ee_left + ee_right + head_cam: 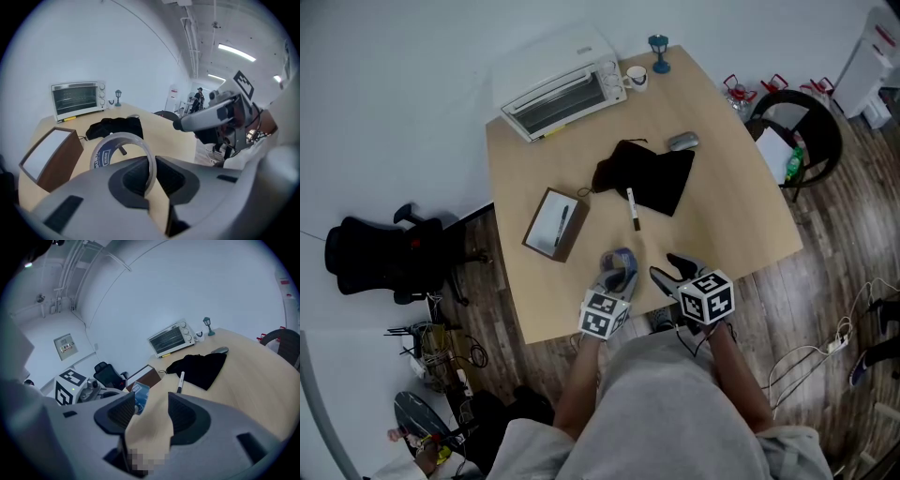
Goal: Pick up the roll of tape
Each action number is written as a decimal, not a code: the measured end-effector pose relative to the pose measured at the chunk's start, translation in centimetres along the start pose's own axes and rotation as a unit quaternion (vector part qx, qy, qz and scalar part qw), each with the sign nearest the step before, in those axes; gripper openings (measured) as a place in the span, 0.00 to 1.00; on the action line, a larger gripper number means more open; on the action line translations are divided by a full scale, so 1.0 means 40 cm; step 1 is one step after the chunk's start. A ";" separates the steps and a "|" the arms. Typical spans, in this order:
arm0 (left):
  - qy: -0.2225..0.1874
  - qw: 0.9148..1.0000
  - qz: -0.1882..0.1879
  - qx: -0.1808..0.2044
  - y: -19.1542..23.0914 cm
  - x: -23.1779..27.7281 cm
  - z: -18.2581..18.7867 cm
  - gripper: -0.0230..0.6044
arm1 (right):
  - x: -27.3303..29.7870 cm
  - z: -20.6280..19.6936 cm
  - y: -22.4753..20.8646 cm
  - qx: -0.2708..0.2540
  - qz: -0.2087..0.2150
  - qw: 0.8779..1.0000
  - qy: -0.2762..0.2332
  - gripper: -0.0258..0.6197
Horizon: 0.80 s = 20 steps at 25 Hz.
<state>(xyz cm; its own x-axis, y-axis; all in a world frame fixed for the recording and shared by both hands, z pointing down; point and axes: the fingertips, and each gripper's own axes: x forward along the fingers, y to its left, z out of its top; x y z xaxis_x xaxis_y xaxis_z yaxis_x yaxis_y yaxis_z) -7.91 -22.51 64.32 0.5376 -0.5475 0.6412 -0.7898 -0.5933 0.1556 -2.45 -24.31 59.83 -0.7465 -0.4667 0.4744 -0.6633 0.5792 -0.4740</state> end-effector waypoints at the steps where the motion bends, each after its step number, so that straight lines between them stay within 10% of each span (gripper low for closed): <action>1: -0.006 1.000 0.004 0.002 0.004 -0.006 0.012 0.10 | -0.001 0.001 -0.003 0.001 -0.001 1.000 -0.001 0.39; 20: -0.199 0.975 0.009 -0.093 0.045 -0.168 0.214 0.10 | -0.002 0.056 0.019 -0.029 -0.005 0.999 -0.035 0.35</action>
<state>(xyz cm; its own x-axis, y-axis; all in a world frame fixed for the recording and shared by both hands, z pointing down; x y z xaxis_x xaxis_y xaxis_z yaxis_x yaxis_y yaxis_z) -10.42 -24.95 53.88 0.5661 -0.7646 0.3082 -0.8201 -0.4842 0.3050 -3.03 -25.34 57.76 -0.7424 -0.5180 0.4249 -0.6688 0.6101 -0.4249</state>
